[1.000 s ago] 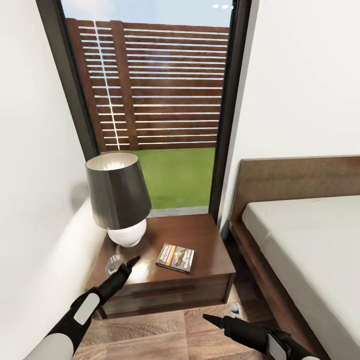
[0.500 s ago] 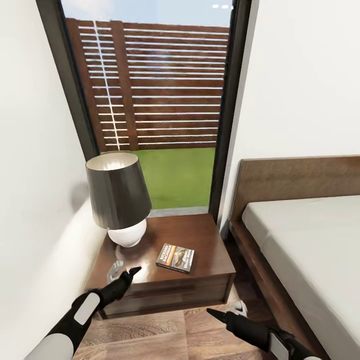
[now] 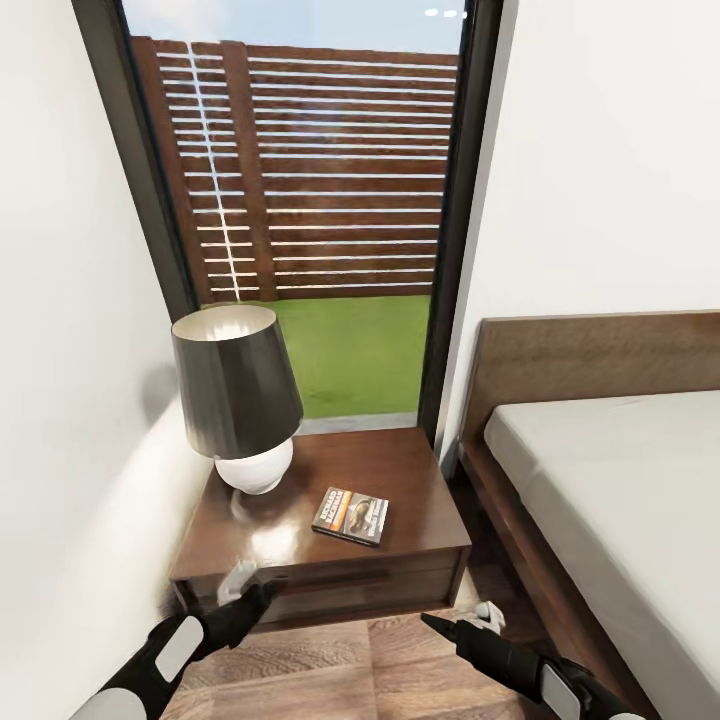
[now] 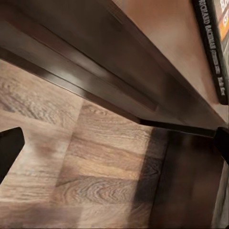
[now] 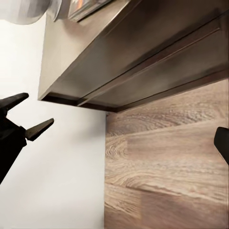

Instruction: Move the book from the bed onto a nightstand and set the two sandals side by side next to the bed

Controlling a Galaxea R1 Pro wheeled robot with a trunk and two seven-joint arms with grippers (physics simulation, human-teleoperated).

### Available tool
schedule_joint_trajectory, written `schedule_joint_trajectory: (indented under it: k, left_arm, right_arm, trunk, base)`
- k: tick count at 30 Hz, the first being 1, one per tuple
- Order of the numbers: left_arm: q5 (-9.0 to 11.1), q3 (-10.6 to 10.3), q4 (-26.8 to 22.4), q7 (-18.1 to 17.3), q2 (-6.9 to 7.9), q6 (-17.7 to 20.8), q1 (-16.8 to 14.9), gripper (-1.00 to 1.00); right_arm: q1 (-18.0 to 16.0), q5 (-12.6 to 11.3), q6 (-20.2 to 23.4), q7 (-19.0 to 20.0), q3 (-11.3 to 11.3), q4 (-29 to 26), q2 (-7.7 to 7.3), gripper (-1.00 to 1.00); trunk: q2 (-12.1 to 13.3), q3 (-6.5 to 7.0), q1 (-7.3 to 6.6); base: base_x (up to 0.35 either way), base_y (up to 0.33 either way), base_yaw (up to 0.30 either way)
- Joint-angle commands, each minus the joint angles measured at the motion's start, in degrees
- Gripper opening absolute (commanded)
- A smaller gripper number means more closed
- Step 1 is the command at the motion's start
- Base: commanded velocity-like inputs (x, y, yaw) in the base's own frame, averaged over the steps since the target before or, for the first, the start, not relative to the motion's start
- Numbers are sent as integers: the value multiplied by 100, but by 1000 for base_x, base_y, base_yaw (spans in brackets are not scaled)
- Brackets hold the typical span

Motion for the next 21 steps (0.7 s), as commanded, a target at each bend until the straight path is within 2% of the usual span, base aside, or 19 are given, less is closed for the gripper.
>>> schedule_joint_trajectory:
  k: [1,4,8,12,21]
  left_arm:
    - [-80,34,75,-10,-5,47,-1,100]
    - [-311,31,272,-19,-10,39,3,100]
    - [-460,29,485,-26,-12,11,7,100]
    - [-549,28,817,-35,-10,-159,12,100]
    - [-569,26,1087,-24,-8,-294,11,100]
  right_arm:
    - [-2,-2,60,-17,-39,-1,0,100]
    - [-2,1,60,-95,-42,-1,-4,100]
    - [-2,3,60,-150,-44,2,-6,100]
    - [-2,15,60,-188,-45,7,-7,100]
    - [-2,21,60,-367,-45,8,-8,100]
  trunk:
    - [-2,-5,-1]
    - [-2,-5,-1]
    - [-2,-5,-1]
    - [-2,-5,-1]
    - [359,157,-199]
  base:
    - [0,0,0]
    - [0,0,0]
    - [0,0,0]
    - [0,0,0]
    - [0,0,0]
